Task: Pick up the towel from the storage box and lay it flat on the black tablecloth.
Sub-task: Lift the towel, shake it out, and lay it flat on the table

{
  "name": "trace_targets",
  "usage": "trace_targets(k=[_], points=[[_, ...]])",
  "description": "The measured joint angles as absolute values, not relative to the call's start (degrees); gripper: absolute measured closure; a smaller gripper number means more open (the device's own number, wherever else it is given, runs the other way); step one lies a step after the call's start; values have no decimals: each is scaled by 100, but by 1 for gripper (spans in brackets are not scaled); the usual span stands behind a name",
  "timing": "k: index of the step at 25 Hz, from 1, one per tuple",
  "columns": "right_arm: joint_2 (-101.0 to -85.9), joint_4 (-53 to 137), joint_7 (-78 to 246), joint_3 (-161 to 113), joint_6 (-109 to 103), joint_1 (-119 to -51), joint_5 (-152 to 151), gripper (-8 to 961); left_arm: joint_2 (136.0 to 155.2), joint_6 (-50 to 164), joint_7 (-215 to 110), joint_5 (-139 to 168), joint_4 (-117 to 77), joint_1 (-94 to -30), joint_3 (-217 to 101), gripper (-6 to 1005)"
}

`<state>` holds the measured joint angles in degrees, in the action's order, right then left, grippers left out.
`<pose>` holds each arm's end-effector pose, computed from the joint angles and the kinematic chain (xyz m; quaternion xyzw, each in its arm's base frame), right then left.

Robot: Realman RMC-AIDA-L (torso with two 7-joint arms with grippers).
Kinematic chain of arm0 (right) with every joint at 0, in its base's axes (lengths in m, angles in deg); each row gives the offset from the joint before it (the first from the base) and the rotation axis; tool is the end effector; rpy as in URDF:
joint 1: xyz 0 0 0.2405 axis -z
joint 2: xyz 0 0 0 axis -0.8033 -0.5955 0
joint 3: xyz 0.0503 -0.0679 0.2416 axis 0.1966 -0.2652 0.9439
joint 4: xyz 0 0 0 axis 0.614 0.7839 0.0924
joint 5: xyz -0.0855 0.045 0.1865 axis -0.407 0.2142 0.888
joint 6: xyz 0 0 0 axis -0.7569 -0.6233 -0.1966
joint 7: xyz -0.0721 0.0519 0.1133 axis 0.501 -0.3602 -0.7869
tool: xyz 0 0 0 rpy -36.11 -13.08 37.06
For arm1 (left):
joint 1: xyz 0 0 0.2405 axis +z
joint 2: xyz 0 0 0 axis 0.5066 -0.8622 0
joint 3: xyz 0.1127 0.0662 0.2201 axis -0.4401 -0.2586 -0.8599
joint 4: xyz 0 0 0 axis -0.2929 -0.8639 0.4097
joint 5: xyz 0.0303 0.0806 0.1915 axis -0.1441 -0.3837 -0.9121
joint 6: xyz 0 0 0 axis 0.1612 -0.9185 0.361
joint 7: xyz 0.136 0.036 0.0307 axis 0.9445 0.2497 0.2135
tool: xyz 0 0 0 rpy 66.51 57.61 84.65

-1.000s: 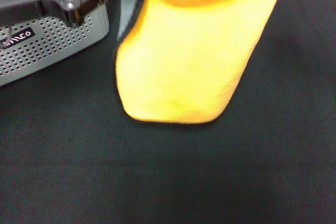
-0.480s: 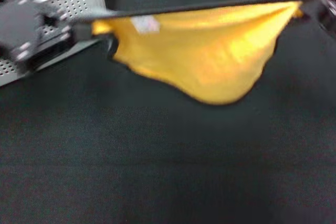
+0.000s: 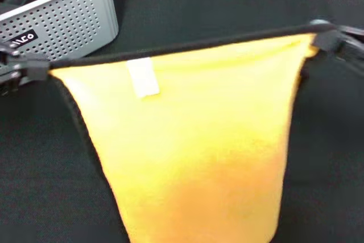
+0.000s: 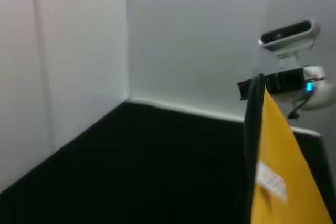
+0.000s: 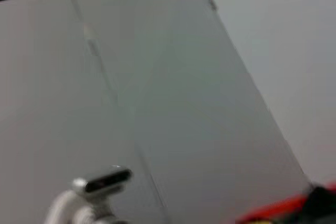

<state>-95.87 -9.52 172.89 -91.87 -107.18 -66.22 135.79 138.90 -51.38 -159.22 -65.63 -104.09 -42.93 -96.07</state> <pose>0.1920 0.2771 0.0499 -0.8360 0.2044 0.5087 0.0222 -0.2171 0.2465 0.1738 -0.9644 -0.1134 -0.2031 0.1256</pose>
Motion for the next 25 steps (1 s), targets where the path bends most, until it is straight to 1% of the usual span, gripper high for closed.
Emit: trace_targets(k=[2,3,4,5,6,7,8,10,11,13,15,21,25], points=[[-9557,-103,17301,-9153,-10474,-7221,13454,903,13996,-5085,-15924,-7216,-10187,-4652,-9480,971],[-9536,468,17328,-9140,-10361,-7597,13407,902,14071,-5022,-15909,-7730,-9937,-4951,-9365,971],[-9506,1033,17387,-9145,-10282,-7973,13391,902,14098,-4958,-15902,-8062,-9767,-5132,-9324,972],[-9461,1813,17493,-9157,-10197,-8486,13354,902,14121,-4890,-15893,-8385,-9601,-5309,-9289,972],[-9443,2199,17555,-9164,-10161,-8759,13336,901,14143,-4652,-15873,-8989,-9224,-5662,-9273,972],[-9421,2740,17638,-9174,-10071,-9158,13262,901,14147,-4492,-15859,-9259,-9028,-5829,-9277,973],[-9416,3134,17671,-9178,-9970,-9473,13167,901,14155,-4344,-15843,-9495,-8837,-5976,-9286,973],[-9464,3500,17616,-9178,-9662,-9768,12918,900,14166,-3893,-15816,-10052,-8411,-6302,-9306,974],[-9530,3586,17546,-9183,-9404,-9859,12719,899,14170,-3732,-15807,-10228,-8298,-6379,-9309,975],[-9591,3413,17453,-9183,-9029,-9878,12521,899,14194,-3492,-15779,-10484,-8155,-6512,-9322,976],[-9614,3180,17412,-9176,-8662,-9836,12391,898,14236,-3333,-15762,-10668,-8112,-6605,-9325,976],[-9596,2712,17499,-9151,-7981,-9646,12359,896,14414,-2995,-15759,-11157,-8125,-6723,-9352,975],[-9545,2571,17582,-9173,-7766,-9632,12310,895,14481,-2790,-15758,-11223,-8095,-6765,-9530,975]])
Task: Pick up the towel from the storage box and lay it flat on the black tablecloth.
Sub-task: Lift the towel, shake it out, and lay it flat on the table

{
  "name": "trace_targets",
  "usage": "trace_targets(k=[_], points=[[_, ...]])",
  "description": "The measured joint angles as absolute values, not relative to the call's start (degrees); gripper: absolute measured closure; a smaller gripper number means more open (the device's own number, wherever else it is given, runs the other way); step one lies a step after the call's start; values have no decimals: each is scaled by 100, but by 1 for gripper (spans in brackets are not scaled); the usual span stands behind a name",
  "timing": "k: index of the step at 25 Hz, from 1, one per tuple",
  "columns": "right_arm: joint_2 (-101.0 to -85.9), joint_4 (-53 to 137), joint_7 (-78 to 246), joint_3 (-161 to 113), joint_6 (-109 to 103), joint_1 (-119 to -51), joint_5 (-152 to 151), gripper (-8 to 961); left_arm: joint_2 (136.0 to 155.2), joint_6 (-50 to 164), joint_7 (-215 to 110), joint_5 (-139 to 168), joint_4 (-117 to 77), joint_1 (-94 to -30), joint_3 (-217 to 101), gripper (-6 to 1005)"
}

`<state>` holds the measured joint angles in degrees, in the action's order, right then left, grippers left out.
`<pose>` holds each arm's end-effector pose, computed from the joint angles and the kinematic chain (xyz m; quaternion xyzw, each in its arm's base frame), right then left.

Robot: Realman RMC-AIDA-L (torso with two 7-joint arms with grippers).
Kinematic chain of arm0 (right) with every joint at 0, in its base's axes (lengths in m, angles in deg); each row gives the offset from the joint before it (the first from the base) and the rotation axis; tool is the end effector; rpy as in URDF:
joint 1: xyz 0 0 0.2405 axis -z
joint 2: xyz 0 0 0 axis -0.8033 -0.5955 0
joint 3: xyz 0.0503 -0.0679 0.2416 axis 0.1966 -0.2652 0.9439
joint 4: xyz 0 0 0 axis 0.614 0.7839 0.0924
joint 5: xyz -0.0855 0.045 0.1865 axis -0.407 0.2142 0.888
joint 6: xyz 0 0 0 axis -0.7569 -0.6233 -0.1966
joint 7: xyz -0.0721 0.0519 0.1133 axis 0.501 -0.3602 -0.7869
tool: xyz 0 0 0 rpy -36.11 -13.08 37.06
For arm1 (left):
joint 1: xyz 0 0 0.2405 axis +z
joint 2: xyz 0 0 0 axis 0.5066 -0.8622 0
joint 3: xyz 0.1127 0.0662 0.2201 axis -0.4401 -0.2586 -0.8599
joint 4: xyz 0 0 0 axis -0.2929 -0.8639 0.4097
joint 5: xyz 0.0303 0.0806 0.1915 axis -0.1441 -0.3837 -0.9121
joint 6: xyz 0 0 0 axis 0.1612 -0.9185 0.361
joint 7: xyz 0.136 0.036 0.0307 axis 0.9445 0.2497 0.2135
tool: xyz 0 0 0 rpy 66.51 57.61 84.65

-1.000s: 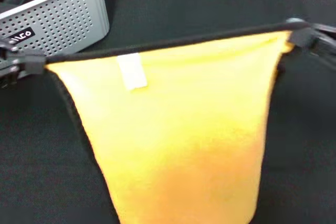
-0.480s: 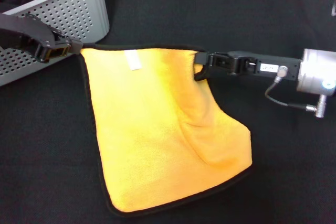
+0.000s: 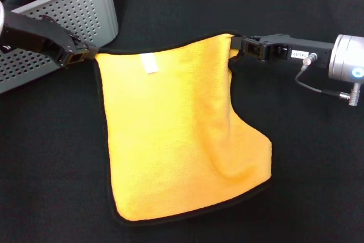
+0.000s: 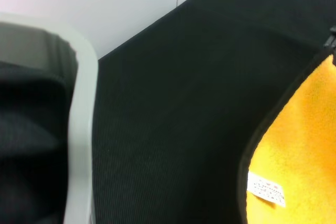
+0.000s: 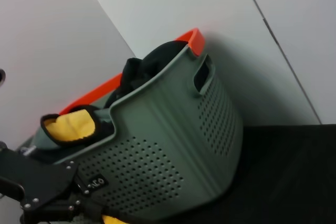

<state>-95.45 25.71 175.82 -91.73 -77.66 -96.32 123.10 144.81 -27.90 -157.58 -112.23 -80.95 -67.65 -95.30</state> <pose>0.1939 0.3966 -0.0452 -0.8751 0.3515 0.3116 0.1164 -0.2405 0.3796 0.0882 -0.9525 -0.2400 0.0013 0.1874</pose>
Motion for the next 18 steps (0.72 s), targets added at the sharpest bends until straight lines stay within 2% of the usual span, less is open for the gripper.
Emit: trace_targets(k=[10,18], points=[[-9530,2433,17716,-9155,-7215,-9951,11410,891,14656,-2318,-15793,-11260,-8130,-6728,-9655,976],[-9557,2262,17902,-9174,-6848,-10057,11131,888,14653,-2195,-15834,-11278,-8224,-6618,-9635,976]])
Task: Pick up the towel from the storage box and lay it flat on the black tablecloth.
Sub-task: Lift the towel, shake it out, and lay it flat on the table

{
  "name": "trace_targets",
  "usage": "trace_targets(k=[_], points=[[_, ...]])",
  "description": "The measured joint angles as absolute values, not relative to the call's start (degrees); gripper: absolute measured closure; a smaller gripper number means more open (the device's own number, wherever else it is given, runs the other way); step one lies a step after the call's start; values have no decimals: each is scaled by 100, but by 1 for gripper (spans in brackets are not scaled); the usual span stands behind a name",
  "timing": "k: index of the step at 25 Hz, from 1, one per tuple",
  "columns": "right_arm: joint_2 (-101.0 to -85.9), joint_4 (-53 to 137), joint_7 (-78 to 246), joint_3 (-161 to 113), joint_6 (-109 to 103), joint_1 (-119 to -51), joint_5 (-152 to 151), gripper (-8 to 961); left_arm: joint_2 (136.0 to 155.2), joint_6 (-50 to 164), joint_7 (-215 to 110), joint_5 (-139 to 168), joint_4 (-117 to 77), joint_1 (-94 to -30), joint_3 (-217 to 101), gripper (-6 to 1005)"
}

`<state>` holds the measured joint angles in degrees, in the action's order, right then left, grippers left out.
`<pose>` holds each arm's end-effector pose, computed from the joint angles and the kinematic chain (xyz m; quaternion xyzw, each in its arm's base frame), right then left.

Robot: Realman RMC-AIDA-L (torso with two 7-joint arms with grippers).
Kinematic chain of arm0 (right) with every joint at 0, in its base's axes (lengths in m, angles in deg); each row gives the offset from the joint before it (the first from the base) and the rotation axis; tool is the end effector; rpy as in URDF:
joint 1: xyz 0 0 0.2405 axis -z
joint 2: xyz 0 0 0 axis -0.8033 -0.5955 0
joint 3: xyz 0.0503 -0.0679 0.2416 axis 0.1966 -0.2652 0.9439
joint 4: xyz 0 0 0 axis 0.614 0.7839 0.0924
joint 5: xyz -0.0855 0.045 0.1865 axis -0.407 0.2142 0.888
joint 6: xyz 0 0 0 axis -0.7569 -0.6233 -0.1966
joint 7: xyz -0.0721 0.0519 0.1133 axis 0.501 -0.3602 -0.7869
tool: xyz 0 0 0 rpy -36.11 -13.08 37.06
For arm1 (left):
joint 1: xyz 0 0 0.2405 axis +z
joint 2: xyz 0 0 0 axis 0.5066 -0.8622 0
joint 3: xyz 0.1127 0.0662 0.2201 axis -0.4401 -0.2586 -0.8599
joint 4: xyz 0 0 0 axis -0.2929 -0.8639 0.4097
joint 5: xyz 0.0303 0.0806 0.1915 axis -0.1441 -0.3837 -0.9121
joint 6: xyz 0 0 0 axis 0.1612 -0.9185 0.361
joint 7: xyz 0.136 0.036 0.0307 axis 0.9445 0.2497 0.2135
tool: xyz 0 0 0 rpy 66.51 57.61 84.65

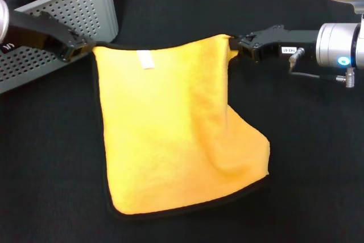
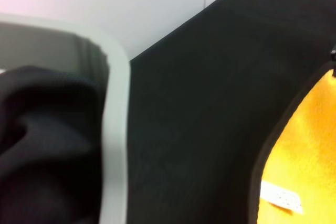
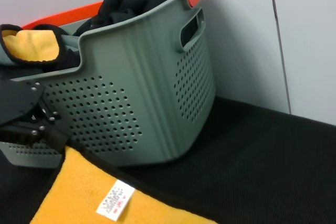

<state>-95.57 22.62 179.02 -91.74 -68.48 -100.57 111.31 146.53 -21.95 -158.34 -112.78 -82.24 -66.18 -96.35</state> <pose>0.1825 0.4209 -0.0525 -0.9269 0.2583 0.2097 0.1738 -0.2465 0.3849 0.0831 -0.9414 -0.2465 0.0033 0.2301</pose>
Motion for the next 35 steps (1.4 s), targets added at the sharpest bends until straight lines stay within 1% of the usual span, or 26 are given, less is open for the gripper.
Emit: trace_targets(k=[8,15,21,35], points=[[-9562,2237,17888,-9173,-6678,-10372,10755,885,14664,-2191,-15866,-11353,-8508,-6430,-9661,976],[-9660,2286,17770,-9196,-6337,-10740,10189,883,14686,-2179,-15843,-11364,-8485,-6375,-9671,976],[-9642,2283,17670,-9204,-6219,-10787,10090,881,14703,-2104,-15832,-11364,-8484,-6350,-9672,975],[-9657,2253,17634,-9262,-6132,-10800,10007,876,14758,-2103,-15813,-11313,-8474,-6349,-9690,976]])
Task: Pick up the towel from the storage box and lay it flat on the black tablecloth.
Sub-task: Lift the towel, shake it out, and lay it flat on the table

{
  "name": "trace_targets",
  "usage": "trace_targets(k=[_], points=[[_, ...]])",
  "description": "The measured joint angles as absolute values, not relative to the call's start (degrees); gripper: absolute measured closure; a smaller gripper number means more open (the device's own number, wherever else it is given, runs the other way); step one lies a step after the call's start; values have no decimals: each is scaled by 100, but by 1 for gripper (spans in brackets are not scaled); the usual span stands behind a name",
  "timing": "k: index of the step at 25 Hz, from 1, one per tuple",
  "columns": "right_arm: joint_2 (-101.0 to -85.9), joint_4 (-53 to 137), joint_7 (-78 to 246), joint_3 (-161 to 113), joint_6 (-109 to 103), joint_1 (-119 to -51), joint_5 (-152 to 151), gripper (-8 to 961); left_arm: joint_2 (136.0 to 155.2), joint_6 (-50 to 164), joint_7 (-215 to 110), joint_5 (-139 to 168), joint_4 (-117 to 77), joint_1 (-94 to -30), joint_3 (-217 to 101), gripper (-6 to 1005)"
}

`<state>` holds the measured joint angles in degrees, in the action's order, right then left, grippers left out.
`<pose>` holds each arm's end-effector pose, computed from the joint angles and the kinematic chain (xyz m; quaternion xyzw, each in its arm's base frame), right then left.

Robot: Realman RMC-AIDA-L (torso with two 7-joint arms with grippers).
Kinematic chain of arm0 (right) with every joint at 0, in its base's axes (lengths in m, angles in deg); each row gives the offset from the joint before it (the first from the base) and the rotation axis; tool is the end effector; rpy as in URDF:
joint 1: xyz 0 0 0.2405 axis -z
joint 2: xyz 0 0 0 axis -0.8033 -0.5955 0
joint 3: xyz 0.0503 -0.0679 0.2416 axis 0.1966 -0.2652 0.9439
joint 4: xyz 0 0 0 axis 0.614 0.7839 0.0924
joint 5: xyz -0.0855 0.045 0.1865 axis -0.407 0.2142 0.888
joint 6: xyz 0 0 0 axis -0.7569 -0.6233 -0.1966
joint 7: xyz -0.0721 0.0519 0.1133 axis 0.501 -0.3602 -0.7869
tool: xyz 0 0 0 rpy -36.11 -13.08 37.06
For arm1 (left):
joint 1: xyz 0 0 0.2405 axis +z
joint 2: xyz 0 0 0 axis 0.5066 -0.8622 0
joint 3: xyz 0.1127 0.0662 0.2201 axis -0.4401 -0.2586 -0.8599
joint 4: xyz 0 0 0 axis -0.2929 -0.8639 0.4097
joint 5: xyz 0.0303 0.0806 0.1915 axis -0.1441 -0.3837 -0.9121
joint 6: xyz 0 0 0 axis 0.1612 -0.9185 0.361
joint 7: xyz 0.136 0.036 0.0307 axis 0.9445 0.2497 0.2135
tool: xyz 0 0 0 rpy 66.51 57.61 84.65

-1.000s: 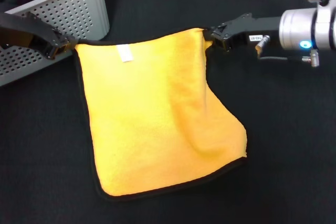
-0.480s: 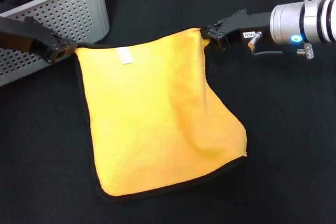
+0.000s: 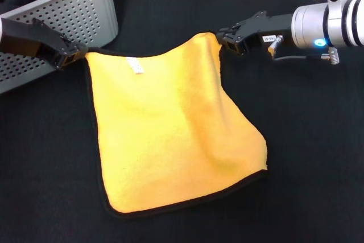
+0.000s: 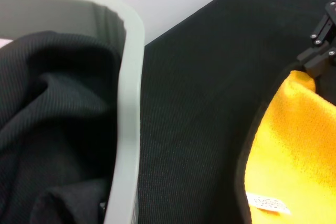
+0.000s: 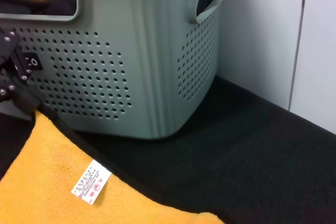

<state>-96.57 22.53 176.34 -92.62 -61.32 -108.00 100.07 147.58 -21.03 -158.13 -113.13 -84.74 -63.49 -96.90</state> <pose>0.1509 0.4436 -0.0662 -0.9540 0.1871 0.1252 0.1981 -0.2565 0.3762 0.0834 -0.9365 -0.2512 0.0110 0.2443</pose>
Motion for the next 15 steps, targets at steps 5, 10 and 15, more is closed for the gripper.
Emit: trace_targets(k=[5,10,15], points=[[-9651,2253,17644,-9269,-6120,-10802,10003,873,14764,-2103,-15813,-11313,-8467,-6349,-9690,975],[-9639,2241,17668,-9271,-6137,-10771,10002,869,14801,-2103,-15804,-11324,-8464,-6279,-9690,973],[-9654,2110,17886,-9299,-6147,-10692,9865,866,14810,-2103,-15749,-11306,-8401,-6233,-9689,969]])
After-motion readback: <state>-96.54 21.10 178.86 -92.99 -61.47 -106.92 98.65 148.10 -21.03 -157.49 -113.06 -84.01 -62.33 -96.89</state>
